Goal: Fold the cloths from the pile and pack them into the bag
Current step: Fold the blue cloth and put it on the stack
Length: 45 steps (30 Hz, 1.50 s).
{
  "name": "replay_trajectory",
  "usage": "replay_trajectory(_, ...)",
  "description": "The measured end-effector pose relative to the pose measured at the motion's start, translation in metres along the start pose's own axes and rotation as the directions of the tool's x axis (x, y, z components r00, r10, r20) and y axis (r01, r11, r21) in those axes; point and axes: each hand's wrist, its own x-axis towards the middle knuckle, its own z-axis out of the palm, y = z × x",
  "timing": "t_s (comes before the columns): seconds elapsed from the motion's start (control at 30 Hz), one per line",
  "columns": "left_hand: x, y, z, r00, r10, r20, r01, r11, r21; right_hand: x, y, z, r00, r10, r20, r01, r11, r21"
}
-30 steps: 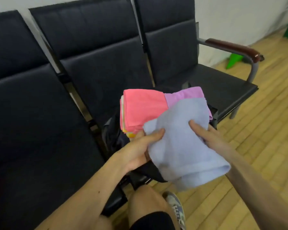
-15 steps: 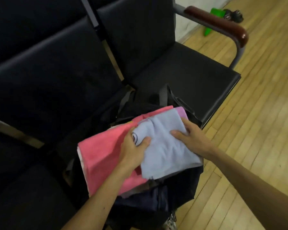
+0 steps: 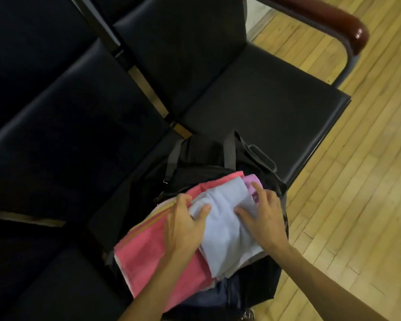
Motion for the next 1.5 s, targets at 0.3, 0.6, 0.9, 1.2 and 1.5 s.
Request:
replay_trajectory(0.3, 0.094, 0.005, -0.001, 0.662, -0.496, 0.562, 0.747, 0.376, -0.549, 0.004, -0.027, -0.005, 0.994, 0.082, 0.068, -0.090, 0.988, 0.125)
replay_trajectory(0.6, 0.116, 0.029, 0.027, 0.784, -0.443, 0.436, 0.619, 0.491, -0.613, 0.010, -0.030, 0.024, 0.991, 0.085, 0.102, -0.085, 0.996, -0.003)
replay_trajectory(0.9, 0.105, 0.076, 0.048, 0.808, -0.258, 0.530, 0.582, 0.490, -0.649, 0.018, -0.040, 0.043, 0.999, -0.036, 0.027, 0.041, 0.980, -0.194)
replay_trajectory(1.2, 0.077, 0.114, 0.021, 0.733, -0.315, 0.603, 0.679, 0.403, -0.614, 0.007, -0.056, 0.017, 0.992, -0.111, 0.060, 0.119, 0.982, -0.149)
replay_trajectory(1.5, 0.050, 0.105, -0.027, 0.692, -0.262, 0.673, 0.700, 0.474, -0.535, -0.022, -0.039, -0.071, 0.926, 0.050, 0.375, 0.289, 0.546, -0.787)
